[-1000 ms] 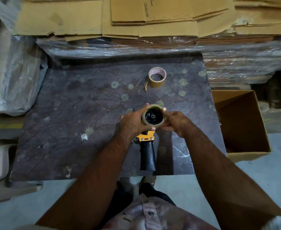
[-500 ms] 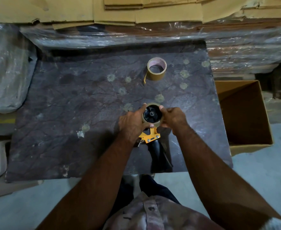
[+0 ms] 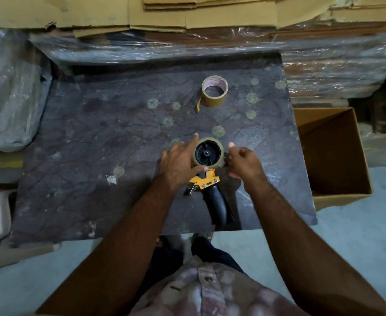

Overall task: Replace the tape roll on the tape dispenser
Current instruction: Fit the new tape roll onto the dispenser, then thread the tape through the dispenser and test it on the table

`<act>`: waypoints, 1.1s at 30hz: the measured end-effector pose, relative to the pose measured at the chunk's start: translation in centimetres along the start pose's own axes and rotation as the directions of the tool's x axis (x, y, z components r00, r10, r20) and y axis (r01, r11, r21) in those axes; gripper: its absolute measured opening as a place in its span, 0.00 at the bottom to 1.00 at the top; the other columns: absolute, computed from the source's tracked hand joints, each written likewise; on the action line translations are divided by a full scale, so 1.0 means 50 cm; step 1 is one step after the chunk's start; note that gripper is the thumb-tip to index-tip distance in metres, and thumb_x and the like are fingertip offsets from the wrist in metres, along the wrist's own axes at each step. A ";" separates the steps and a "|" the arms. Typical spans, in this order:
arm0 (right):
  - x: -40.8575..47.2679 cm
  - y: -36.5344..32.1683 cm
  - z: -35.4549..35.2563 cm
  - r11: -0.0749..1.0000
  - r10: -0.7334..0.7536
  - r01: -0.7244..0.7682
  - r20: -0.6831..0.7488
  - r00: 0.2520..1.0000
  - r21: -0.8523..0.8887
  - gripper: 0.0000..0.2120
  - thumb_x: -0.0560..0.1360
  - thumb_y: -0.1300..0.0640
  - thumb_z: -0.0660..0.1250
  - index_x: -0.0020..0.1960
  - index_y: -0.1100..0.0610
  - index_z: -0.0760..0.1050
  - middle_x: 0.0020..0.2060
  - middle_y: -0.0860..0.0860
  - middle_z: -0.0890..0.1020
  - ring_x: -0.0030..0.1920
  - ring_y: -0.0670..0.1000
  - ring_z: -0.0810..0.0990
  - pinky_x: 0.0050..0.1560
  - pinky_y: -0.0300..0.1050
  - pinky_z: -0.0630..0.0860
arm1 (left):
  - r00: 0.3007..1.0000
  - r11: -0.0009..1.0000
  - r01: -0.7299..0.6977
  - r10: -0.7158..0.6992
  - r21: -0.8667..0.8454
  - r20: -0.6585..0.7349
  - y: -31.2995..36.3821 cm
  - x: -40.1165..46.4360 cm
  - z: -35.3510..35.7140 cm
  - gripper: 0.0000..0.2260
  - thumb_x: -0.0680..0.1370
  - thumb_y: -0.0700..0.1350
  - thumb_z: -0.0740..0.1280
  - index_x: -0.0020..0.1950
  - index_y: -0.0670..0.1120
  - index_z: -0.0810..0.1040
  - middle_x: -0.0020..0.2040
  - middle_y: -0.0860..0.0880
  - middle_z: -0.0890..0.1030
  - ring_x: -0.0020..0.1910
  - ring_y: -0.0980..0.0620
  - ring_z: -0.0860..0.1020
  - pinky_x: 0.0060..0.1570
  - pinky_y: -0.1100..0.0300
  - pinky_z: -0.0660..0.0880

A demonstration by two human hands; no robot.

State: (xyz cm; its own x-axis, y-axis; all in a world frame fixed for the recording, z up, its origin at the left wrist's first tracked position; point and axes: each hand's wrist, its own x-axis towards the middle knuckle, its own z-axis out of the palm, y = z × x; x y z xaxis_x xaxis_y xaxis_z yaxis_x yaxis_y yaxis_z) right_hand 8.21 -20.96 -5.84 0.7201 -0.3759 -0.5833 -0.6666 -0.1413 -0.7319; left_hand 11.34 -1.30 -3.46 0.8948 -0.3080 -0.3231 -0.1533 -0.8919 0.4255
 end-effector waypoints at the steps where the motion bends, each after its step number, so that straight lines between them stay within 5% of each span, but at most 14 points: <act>1: -0.013 0.010 -0.015 0.994 0.055 -0.060 0.052 0.997 0.094 0.24 0.78 0.35 0.61 0.53 0.55 0.80 0.48 0.54 0.86 0.50 0.56 0.86 0.50 0.57 0.84 | 0.999 0.998 0.004 -0.007 -0.063 -0.043 -0.012 -0.008 -0.003 0.39 0.75 0.62 0.69 0.81 0.53 0.56 0.73 0.44 0.73 0.74 0.42 0.67 0.70 0.40 0.65; 7: -0.046 0.101 -0.080 0.848 0.350 -0.504 0.539 0.766 0.166 0.45 0.74 0.23 0.43 0.63 0.56 0.80 0.57 0.55 0.85 0.59 0.56 0.81 0.57 0.55 0.77 | 0.958 0.942 -0.001 -0.096 -0.337 -0.271 -0.065 -0.067 -0.001 0.18 0.81 0.42 0.67 0.69 0.38 0.75 0.63 0.38 0.81 0.63 0.38 0.78 0.65 0.43 0.73; 11: -0.060 0.125 -0.043 0.821 0.385 -0.557 0.603 0.699 0.123 0.46 0.73 0.22 0.43 0.60 0.58 0.80 0.49 0.54 0.83 0.48 0.52 0.79 0.46 0.49 0.75 | 0.977 0.918 0.045 -0.123 -0.394 -0.176 -0.064 -0.089 0.006 0.16 0.81 0.40 0.67 0.68 0.37 0.76 0.62 0.38 0.82 0.61 0.40 0.80 0.61 0.44 0.77; 14: -0.069 0.130 0.003 0.765 0.306 -0.619 0.748 0.589 0.175 0.49 0.75 0.24 0.45 0.64 0.67 0.77 0.55 0.65 0.81 0.55 0.63 0.80 0.63 0.58 0.74 | 0.991 0.935 0.053 -0.092 -0.351 -0.096 -0.064 -0.091 0.008 0.19 0.81 0.40 0.67 0.73 0.40 0.73 0.68 0.39 0.78 0.67 0.41 0.77 0.67 0.47 0.73; 16: -0.072 0.131 0.028 0.733 0.266 -0.654 0.807 0.528 0.186 0.50 0.75 0.24 0.44 0.65 0.68 0.74 0.56 0.68 0.80 0.56 0.65 0.78 0.64 0.59 0.72 | 0.994 0.931 0.094 -0.110 -0.353 -0.027 -0.068 -0.091 0.001 0.23 0.81 0.41 0.66 0.76 0.44 0.70 0.76 0.42 0.72 0.74 0.44 0.71 0.74 0.51 0.67; 19: -0.077 0.142 0.050 0.692 0.169 -0.677 0.855 0.491 0.252 0.42 0.76 0.27 0.50 0.60 0.65 0.76 0.48 0.64 0.81 0.44 0.61 0.79 0.46 0.53 0.76 | 0.994 0.929 0.105 -0.094 -0.356 0.049 -0.081 -0.093 -0.006 0.25 0.81 0.41 0.66 0.78 0.48 0.66 0.81 0.48 0.65 0.78 0.49 0.64 0.72 0.61 0.61; 22: -0.101 0.146 0.059 0.627 0.028 -0.703 0.892 0.451 0.336 0.23 0.70 0.43 0.61 0.51 0.63 0.73 0.39 0.57 0.71 0.32 0.54 0.71 0.35 0.47 0.62 | 0.994 0.915 0.109 -0.100 -0.388 0.043 -0.096 -0.109 -0.010 0.26 0.81 0.41 0.66 0.78 0.50 0.67 0.80 0.49 0.66 0.78 0.50 0.66 0.76 0.56 0.62; 25: -0.132 0.130 0.069 0.618 0.007 -0.687 0.871 0.492 0.383 0.15 0.65 0.52 0.59 0.46 0.60 0.72 0.33 0.54 0.71 0.28 0.51 0.68 0.32 0.44 0.62 | 0.994 0.867 0.081 -0.107 -0.491 -0.025 -0.102 -0.131 -0.014 0.24 0.80 0.39 0.67 0.76 0.47 0.70 0.77 0.48 0.71 0.75 0.51 0.70 0.77 0.49 0.65; 28: -0.169 0.095 0.083 0.711 0.079 -0.583 0.779 0.621 0.393 0.11 0.68 0.51 0.60 0.43 0.58 0.73 0.30 0.52 0.70 0.26 0.50 0.67 0.28 0.42 0.64 | 0.990 0.836 0.030 -0.099 -0.547 -0.098 -0.105 -0.151 -0.038 0.22 0.79 0.39 0.68 0.74 0.47 0.73 0.75 0.48 0.74 0.72 0.53 0.72 0.74 0.47 0.69; 33: -0.250 -0.009 0.101 0.840 0.074 -0.399 0.652 0.754 0.367 0.13 0.77 0.49 0.60 0.39 0.55 0.74 0.29 0.51 0.71 0.25 0.50 0.68 0.26 0.41 0.67 | 0.960 0.881 -0.180 0.059 -0.437 -0.275 -0.098 -0.187 -0.148 0.28 0.74 0.39 0.70 0.74 0.49 0.73 0.78 0.45 0.69 0.76 0.47 0.68 0.72 0.42 0.70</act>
State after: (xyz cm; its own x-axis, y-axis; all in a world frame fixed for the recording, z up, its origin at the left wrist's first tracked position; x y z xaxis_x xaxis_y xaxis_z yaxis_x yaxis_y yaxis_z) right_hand 0.48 -11.57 0.02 0.6196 0.3033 -0.7240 -0.7771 0.3672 -0.5112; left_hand 6.81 8.42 3.74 0.9648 -0.2576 -0.0528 -0.1124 -0.5856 0.8028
